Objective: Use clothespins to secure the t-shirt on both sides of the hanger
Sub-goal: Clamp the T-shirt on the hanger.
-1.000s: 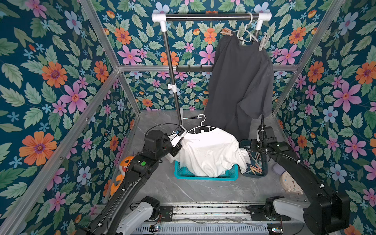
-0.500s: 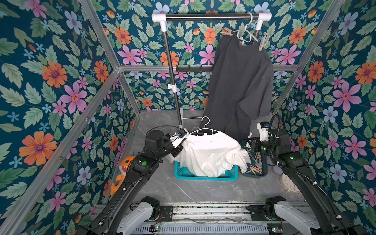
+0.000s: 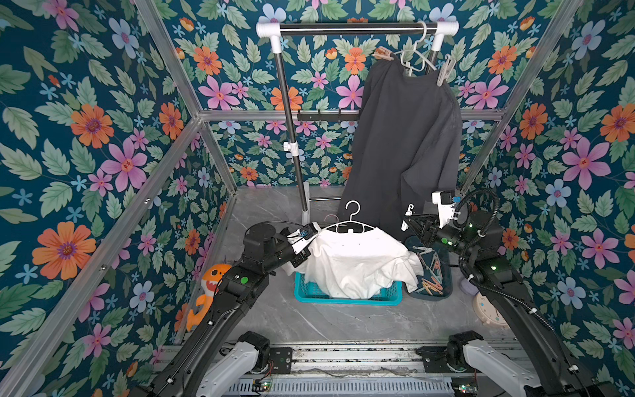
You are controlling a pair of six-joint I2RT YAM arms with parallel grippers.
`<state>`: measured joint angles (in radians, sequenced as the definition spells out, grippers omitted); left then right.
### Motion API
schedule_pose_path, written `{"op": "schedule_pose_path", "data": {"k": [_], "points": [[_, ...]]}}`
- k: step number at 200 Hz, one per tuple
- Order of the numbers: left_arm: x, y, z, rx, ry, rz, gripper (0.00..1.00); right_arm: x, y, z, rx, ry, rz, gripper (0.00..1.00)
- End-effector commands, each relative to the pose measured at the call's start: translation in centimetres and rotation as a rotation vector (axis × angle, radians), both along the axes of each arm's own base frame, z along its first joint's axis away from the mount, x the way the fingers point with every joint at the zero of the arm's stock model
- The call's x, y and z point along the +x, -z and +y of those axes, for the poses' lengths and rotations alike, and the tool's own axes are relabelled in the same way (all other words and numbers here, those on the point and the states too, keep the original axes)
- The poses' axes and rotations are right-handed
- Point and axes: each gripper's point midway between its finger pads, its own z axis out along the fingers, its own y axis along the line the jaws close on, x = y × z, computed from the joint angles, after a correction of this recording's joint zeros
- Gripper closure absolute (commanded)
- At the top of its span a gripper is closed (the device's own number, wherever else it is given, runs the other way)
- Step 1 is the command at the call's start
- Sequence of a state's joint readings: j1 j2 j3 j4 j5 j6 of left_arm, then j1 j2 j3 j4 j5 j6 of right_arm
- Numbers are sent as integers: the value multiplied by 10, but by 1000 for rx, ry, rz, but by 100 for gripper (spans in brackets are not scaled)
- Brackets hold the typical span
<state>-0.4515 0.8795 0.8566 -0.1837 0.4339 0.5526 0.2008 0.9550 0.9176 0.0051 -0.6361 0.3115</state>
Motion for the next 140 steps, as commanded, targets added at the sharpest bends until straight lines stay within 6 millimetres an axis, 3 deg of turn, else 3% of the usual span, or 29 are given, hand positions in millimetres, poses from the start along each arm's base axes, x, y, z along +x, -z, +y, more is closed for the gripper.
{"op": "schedule_pose_path", "data": {"k": [1, 70, 140], "points": [[3, -20, -2, -43, 4, -84, 100, -8, -26, 17, 93, -132, -91, 100], [3, -28, -3, -87, 2, -130, 100, -11, -30, 26, 190, -224, -129, 100], [3, -37, 0, -128, -11, -184, 100, -9, -21, 31, 211, -266, -135, 100]]}}
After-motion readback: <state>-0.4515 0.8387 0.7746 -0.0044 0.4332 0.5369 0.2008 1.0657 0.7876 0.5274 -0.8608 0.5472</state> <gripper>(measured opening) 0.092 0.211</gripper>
